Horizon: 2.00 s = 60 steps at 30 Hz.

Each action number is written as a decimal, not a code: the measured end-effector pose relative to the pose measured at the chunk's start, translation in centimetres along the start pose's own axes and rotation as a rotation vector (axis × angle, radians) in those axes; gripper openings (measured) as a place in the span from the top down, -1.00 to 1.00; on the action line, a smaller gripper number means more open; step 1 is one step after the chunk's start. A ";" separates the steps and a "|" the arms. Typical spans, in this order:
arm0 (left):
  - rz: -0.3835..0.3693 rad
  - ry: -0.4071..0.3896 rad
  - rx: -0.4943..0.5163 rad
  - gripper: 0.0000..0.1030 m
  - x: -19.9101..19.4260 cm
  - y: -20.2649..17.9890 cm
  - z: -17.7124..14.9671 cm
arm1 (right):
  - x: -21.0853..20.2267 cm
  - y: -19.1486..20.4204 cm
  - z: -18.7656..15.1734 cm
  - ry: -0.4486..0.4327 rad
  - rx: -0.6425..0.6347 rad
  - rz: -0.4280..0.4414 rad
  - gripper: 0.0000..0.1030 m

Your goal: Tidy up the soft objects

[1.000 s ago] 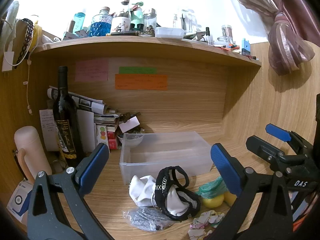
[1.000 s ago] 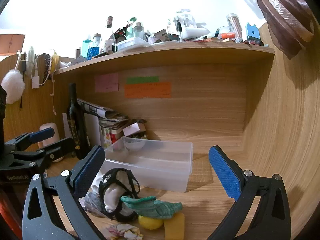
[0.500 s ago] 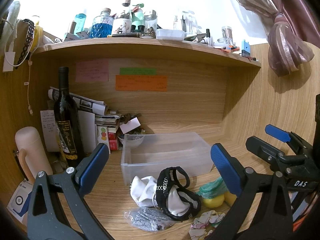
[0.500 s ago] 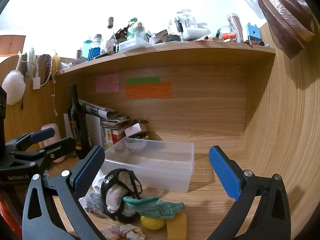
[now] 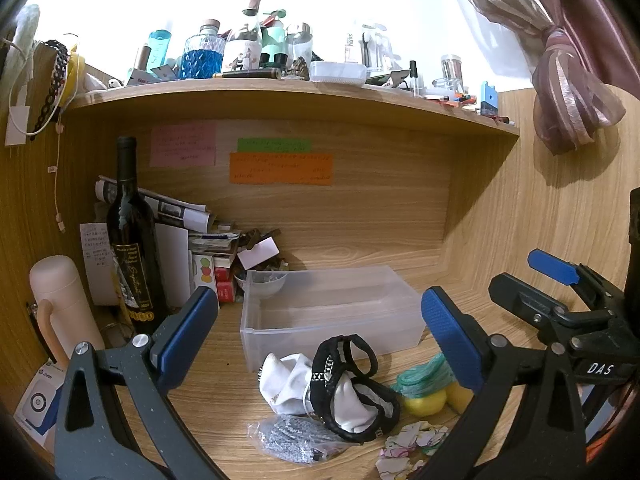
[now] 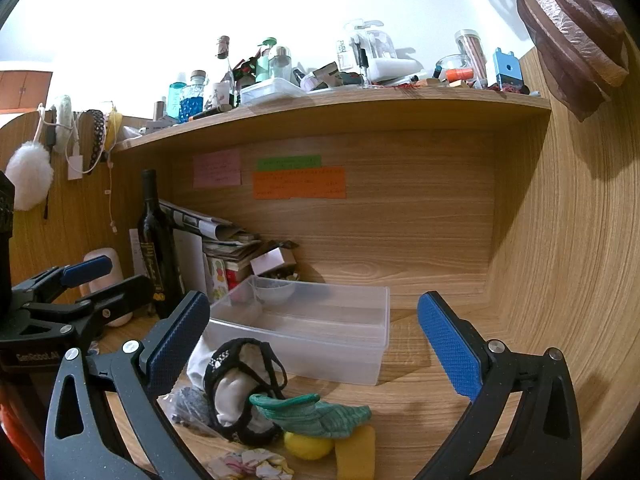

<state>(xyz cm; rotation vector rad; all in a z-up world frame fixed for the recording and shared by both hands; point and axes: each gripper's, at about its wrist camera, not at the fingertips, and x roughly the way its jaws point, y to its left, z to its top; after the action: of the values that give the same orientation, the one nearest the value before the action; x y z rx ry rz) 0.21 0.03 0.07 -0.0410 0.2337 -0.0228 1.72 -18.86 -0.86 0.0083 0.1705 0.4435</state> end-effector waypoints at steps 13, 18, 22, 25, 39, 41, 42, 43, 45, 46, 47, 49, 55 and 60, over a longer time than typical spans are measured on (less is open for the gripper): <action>-0.003 -0.001 -0.001 -1.00 -0.2 -0.1 -0.1 | -0.1 0.0 0.0 0.000 0.002 0.003 -1.00; -0.004 -0.001 -0.001 -1.00 -0.2 -0.1 -0.1 | -0.1 0.0 0.0 0.000 0.002 0.003 -1.00; -0.003 -0.001 -0.001 -1.00 -0.1 -0.1 -0.1 | -0.1 0.0 0.0 0.000 0.002 0.003 -1.00; -0.004 0.003 -0.002 -1.00 -0.1 -0.1 -0.1 | -0.1 0.0 0.0 0.001 0.002 0.003 -1.00; -0.027 0.044 -0.028 -1.00 0.7 0.6 -1.3 | 0.3 -0.5 -0.9 0.020 0.004 0.030 -1.00; -0.030 0.069 -0.047 -1.00 1.1 1.2 -1.7 | 0.7 -0.8 -1.4 0.051 0.006 0.030 -0.99; -0.029 0.078 -0.052 -0.97 1.3 1.4 -1.9 | 0.8 -1.0 -1.6 0.063 0.007 0.029 -0.94; -0.025 0.090 -0.057 -0.93 1.5 1.6 -2.2 | 1.0 -1.1 -1.9 0.083 0.007 0.029 -0.87; -0.015 0.131 -0.065 -0.64 2.1 2.2 -2.8 | 1.2 -1.4 -2.5 0.119 0.012 0.034 -0.78; -0.015 0.152 -0.068 -0.62 2.4 2.3 -3.1 | 1.4 -1.6 -2.8 0.140 0.016 0.040 -0.74; -0.017 0.175 -0.076 -0.61 2.7 2.6 -3.5 | 1.6 -1.6 -3.1 0.162 0.018 0.048 -0.71; -0.013 0.207 -0.088 -0.59 3.2 3.1 -4.4 | 1.9 -1.8 -3.8 0.199 0.019 0.056 -0.69; 0.000 0.316 -0.100 -0.57 4.4 3.8 -7.1 | 2.9 -1.8 -5.9 0.291 0.042 0.088 -0.69; -0.014 0.398 -0.118 -0.57 5.2 4.0 -9.1 | 4.1 -1.6 -7.2 0.350 0.064 0.126 -0.69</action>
<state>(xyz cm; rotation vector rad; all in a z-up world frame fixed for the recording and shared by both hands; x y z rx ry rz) 3.19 3.51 -10.14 -0.1560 0.6325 -0.0314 4.83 -18.82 -8.67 0.0041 0.5311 0.5635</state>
